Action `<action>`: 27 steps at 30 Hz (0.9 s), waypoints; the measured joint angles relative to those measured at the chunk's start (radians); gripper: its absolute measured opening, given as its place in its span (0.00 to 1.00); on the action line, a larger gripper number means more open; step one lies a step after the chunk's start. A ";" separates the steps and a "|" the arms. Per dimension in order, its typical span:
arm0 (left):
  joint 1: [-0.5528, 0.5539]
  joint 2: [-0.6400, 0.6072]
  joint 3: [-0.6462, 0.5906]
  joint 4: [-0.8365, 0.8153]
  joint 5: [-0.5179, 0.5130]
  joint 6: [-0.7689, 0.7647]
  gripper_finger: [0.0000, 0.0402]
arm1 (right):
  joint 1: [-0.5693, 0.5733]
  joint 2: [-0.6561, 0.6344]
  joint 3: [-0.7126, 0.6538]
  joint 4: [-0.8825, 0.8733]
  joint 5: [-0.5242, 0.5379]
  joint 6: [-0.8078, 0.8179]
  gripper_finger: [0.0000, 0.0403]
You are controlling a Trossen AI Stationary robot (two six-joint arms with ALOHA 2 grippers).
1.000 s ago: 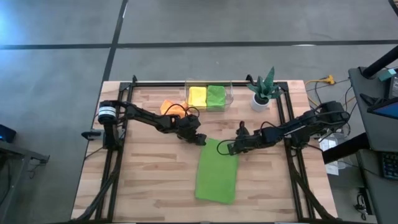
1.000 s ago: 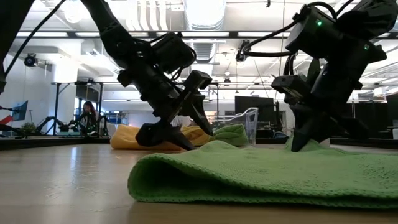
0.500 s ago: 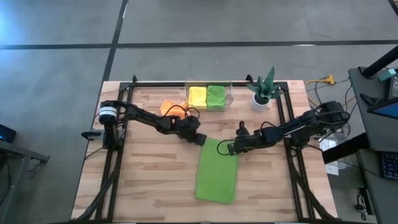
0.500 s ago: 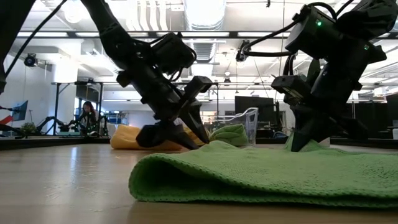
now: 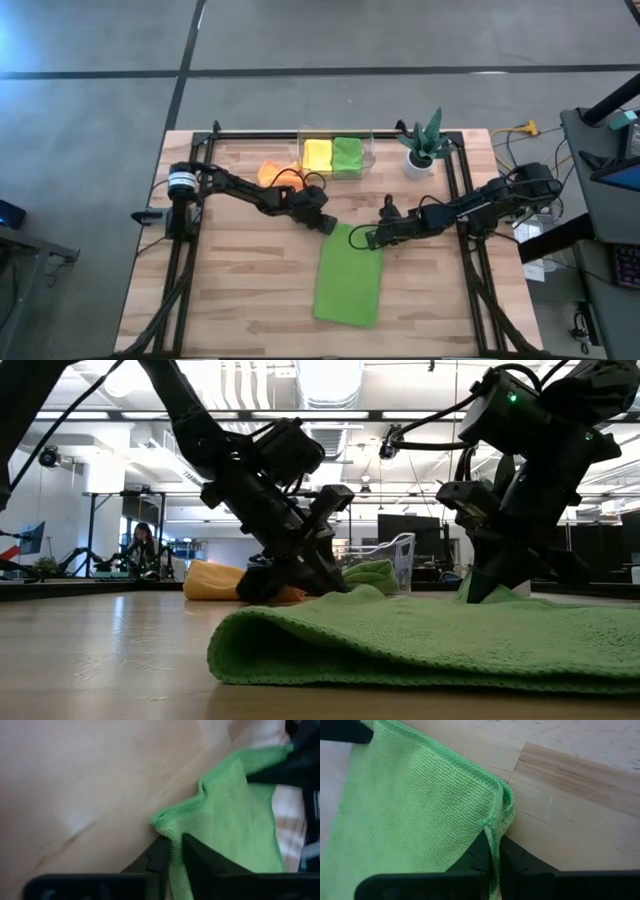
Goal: Fold microfiber towels
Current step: Fold the green microfiber towel
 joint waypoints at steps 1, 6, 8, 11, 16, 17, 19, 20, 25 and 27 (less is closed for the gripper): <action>0.000 -0.004 -0.002 -0.003 0.003 0.016 0.06 | 0.000 0.000 0.000 0.000 0.001 -0.001 0.02; 0.001 -0.056 -0.006 -0.011 0.002 0.095 0.01 | 0.001 -0.017 0.000 -0.007 0.016 -0.047 0.02; 0.001 -0.083 -0.006 -0.003 -0.008 0.151 0.00 | 0.001 -0.031 -0.001 -0.012 0.036 -0.068 0.02; 0.001 -0.123 -0.007 -0.004 -0.045 0.257 0.00 | -0.001 -0.058 -0.005 -0.035 0.091 -0.096 0.02; 0.000 -0.160 -0.006 0.005 -0.063 0.319 0.00 | 0.000 -0.108 -0.005 -0.034 0.144 -0.163 0.02; 0.000 -0.163 -0.006 0.008 -0.064 0.320 0.00 | 0.000 -0.115 -0.004 -0.033 0.150 -0.178 0.02; 0.000 -0.167 -0.006 0.030 -0.066 0.333 0.00 | 0.001 -0.130 -0.004 -0.033 0.160 -0.208 0.02; 0.000 -0.167 -0.006 0.045 -0.066 0.339 0.00 | 0.001 -0.138 -0.003 -0.032 0.163 -0.220 0.02; 0.000 -0.170 -0.006 0.086 -0.052 0.345 0.00 | 0.028 -0.188 -0.003 -0.052 0.204 -0.271 0.02; -0.001 -0.176 -0.008 0.084 -0.050 0.369 0.00 | 0.050 -0.214 -0.002 -0.066 0.233 -0.291 0.02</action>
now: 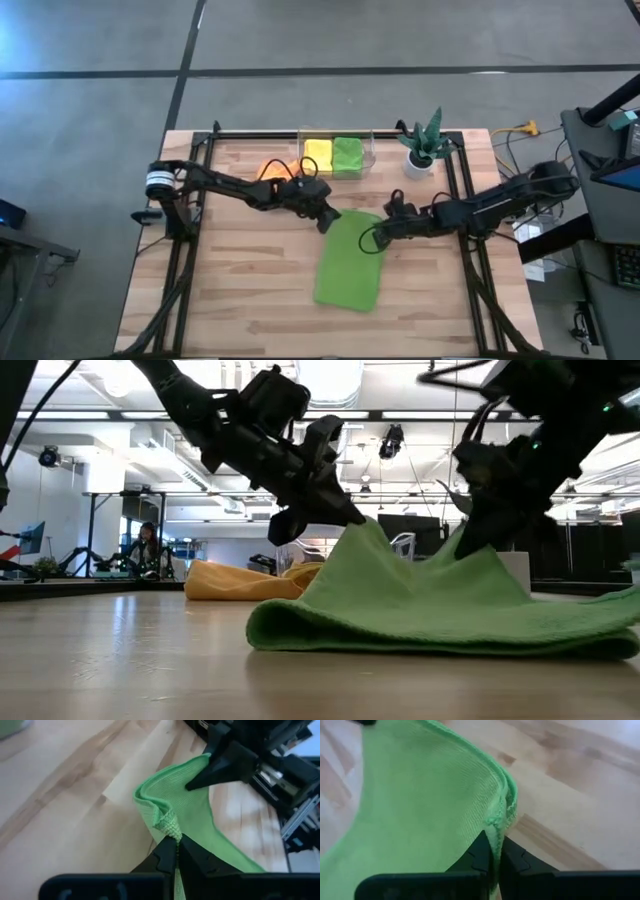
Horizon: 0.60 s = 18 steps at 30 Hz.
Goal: Fold microfiber towels
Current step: Fold the green microfiber towel
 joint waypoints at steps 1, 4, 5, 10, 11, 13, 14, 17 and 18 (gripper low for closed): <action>-0.002 -0.005 -0.003 0.000 0.000 0.023 0.00 | 0.012 -0.013 0.000 -0.010 0.014 -0.007 0.02; -0.005 -0.030 -0.017 -0.009 0.001 0.073 0.00 | 0.051 -0.048 -0.003 -0.037 0.053 -0.020 0.02; -0.005 -0.036 -0.023 -0.008 0.002 0.080 0.00 | 0.062 -0.055 -0.005 -0.040 0.064 -0.028 0.02; -0.013 -0.053 -0.039 -0.013 0.003 0.146 0.00 | 0.127 -0.069 -0.011 -0.039 0.092 -0.070 0.02; -0.017 -0.056 -0.039 -0.011 0.002 0.172 0.00 | 0.139 -0.069 -0.011 -0.039 0.100 -0.076 0.02; -0.030 -0.063 -0.040 -0.010 0.003 0.232 0.00 | 0.168 -0.071 -0.011 -0.038 0.122 -0.084 0.02; -0.038 -0.065 -0.040 -0.013 0.003 0.261 0.00 | 0.184 -0.071 -0.011 -0.037 0.136 -0.087 0.02; -0.060 -0.071 -0.040 -0.011 0.003 0.340 0.00 | 0.228 -0.073 -0.011 -0.034 0.195 -0.091 0.02; -0.066 -0.071 -0.040 -0.011 0.003 0.360 0.00 | 0.242 -0.073 -0.011 -0.034 0.216 -0.091 0.02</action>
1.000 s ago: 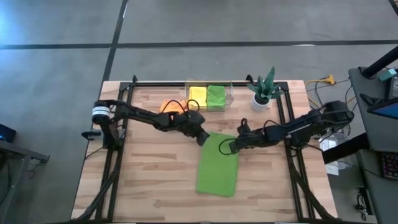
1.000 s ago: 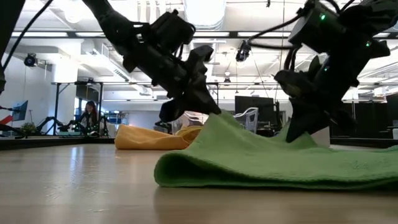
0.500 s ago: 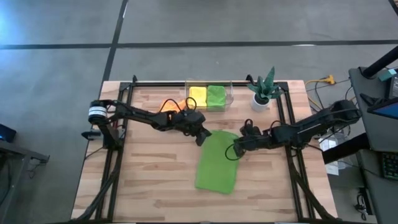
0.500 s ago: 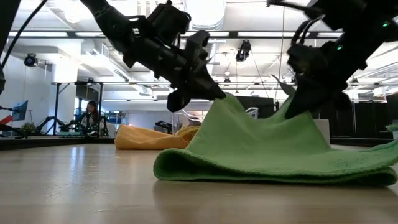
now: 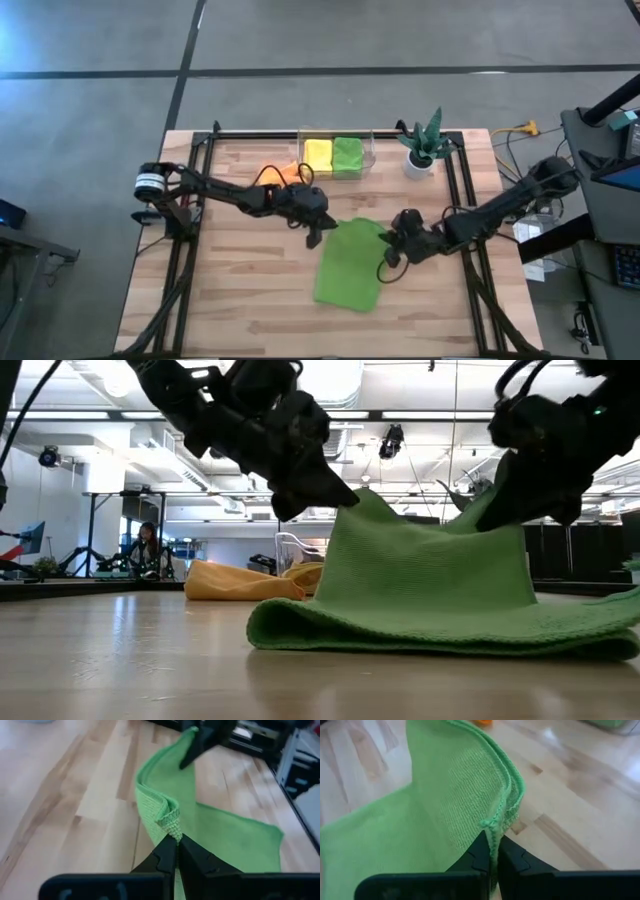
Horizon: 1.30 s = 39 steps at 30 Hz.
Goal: Fold microfiber towels
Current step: Fold the green microfiber towel
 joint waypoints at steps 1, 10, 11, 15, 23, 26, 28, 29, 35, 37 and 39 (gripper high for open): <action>-0.007 0.000 0.000 0.001 0.000 0.018 0.00 | 0.014 0.000 0.000 0.000 0.022 0.000 0.02; -0.068 -0.002 -0.001 0.003 0.000 0.123 0.00 | 0.109 0.000 0.000 0.094 0.077 -0.010 0.02; -0.073 -0.005 -0.001 0.003 0.000 0.131 0.00 | 0.120 0.000 0.000 0.100 0.078 -0.010 0.02; -0.099 -0.028 -0.002 0.003 -0.009 0.162 0.00 | 0.168 0.006 0.019 0.100 0.096 -0.008 0.02; -0.134 -0.122 -0.003 -0.038 -0.030 0.257 0.00 | 0.250 0.007 0.067 0.091 0.152 -0.028 0.02; -0.148 -0.142 -0.004 -0.058 -0.039 0.294 0.00 | 0.269 0.022 0.088 0.081 0.155 -0.037 0.02; -0.162 -0.148 -0.004 -0.060 -0.039 0.342 0.00 | 0.277 0.039 0.100 0.058 0.156 -0.043 0.02; -0.171 -0.149 -0.004 -0.063 -0.039 0.368 0.00 | 0.278 0.054 0.110 0.052 0.156 -0.044 0.02; -0.225 -0.137 -0.015 -0.124 -0.039 0.503 0.00 | 0.278 0.170 0.188 -0.008 0.155 -0.082 0.02; -0.241 -0.136 -0.025 -0.128 -0.039 0.540 0.00 | 0.278 0.213 0.221 -0.021 0.155 -0.099 0.02; -0.260 -0.136 -0.038 -0.126 -0.042 0.601 0.00 | 0.281 0.258 0.253 -0.027 0.155 -0.117 0.02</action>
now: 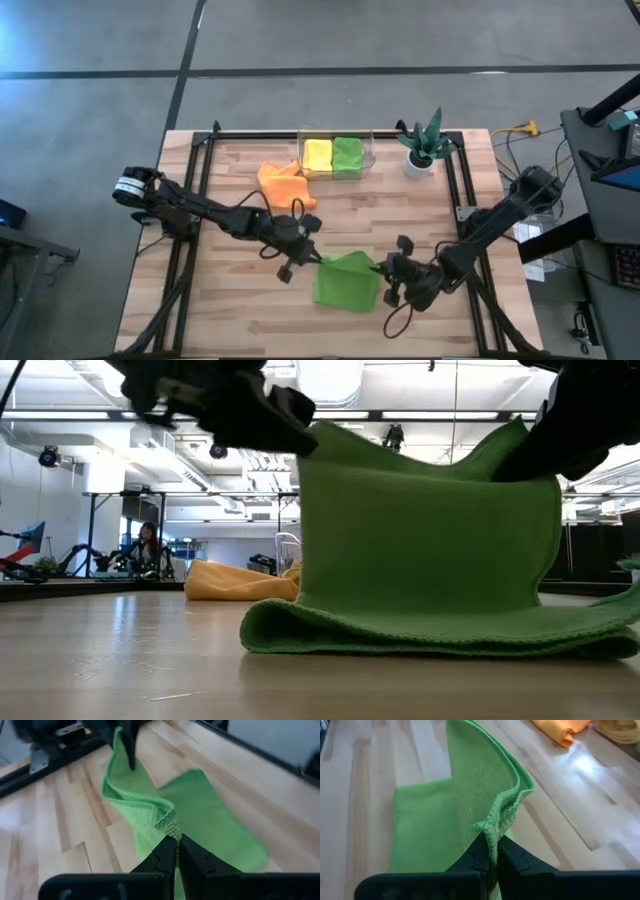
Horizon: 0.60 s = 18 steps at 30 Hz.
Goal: Fold microfiber towels
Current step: Fold the green microfiber towel
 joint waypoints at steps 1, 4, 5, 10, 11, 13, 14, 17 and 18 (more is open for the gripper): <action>-0.011 0.000 -0.007 -0.001 -0.006 0.027 0.00 | 0.002 0.022 0.017 -0.001 0.000 -0.012 0.02; -0.038 0.000 -0.023 -0.001 -0.007 0.055 0.00 | 0.016 0.093 0.068 0.000 -0.003 -0.021 0.02; -0.046 0.001 -0.027 0.001 -0.006 0.056 0.00 | 0.023 0.118 0.086 -0.004 -0.006 -0.022 0.02; -0.082 0.022 -0.034 0.008 0.005 0.057 0.00 | 0.066 0.225 0.193 -0.067 -0.011 -0.017 0.02; -0.090 0.029 -0.029 0.018 0.007 0.056 0.00 | 0.074 0.241 0.213 -0.086 -0.011 -0.017 0.02; -0.105 0.044 -0.028 0.042 0.014 0.055 0.00 | 0.086 0.272 0.252 -0.125 -0.011 -0.011 0.02; -0.111 0.056 -0.029 0.055 0.016 0.055 0.00 | 0.091 0.287 0.268 -0.147 -0.011 0.005 0.02; -0.125 0.091 -0.027 0.089 0.022 0.054 0.00 | 0.102 0.320 0.309 -0.240 -0.011 0.096 0.02; -0.129 0.105 -0.024 0.098 0.026 0.054 0.00 | 0.106 0.328 0.321 -0.264 -0.014 0.123 0.02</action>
